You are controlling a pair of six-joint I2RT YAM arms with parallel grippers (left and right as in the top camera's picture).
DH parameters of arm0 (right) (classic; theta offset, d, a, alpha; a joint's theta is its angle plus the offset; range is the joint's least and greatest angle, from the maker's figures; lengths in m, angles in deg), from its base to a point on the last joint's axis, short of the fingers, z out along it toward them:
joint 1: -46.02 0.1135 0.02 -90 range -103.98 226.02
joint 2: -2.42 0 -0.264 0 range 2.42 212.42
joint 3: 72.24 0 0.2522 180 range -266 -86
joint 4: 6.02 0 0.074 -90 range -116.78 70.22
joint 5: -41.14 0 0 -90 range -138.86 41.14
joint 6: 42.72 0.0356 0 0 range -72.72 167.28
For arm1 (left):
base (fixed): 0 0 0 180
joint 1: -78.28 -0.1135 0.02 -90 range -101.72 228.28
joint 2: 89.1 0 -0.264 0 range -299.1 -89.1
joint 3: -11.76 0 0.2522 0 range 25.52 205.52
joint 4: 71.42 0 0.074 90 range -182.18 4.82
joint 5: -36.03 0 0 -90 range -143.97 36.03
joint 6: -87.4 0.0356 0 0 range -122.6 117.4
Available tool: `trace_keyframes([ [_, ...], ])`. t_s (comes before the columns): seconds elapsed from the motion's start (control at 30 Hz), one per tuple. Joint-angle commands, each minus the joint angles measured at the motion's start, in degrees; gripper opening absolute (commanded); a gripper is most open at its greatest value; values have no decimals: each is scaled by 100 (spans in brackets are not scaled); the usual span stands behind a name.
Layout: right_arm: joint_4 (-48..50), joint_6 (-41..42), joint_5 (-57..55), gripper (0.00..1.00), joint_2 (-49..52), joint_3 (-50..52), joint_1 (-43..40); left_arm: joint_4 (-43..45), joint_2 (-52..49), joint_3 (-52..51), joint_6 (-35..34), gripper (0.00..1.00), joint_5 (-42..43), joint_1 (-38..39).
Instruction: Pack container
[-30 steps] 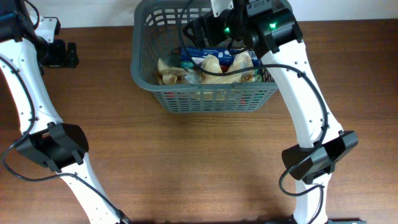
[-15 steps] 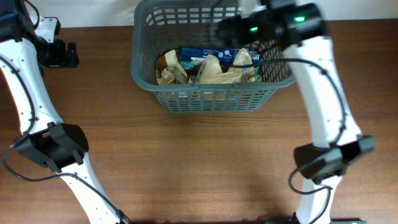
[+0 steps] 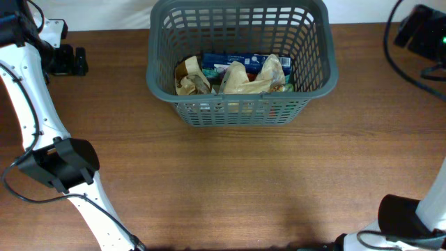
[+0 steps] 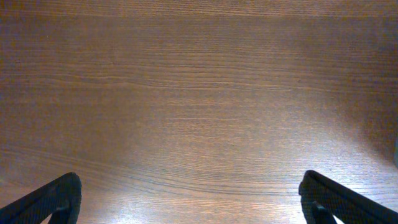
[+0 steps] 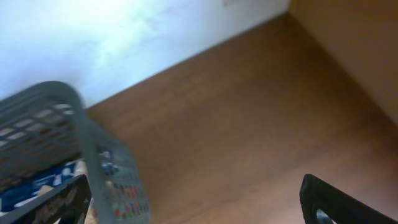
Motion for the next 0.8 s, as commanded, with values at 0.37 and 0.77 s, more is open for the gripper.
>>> trace_keyframes([
  [0.37,-376,247,-35,99,131,-7,-363,-177,-4,7,-59,99,219,-28],
  [0.77,-376,247,-37,99,131,-7,-363,-177,-4,7,-59,99,219,-28],
])
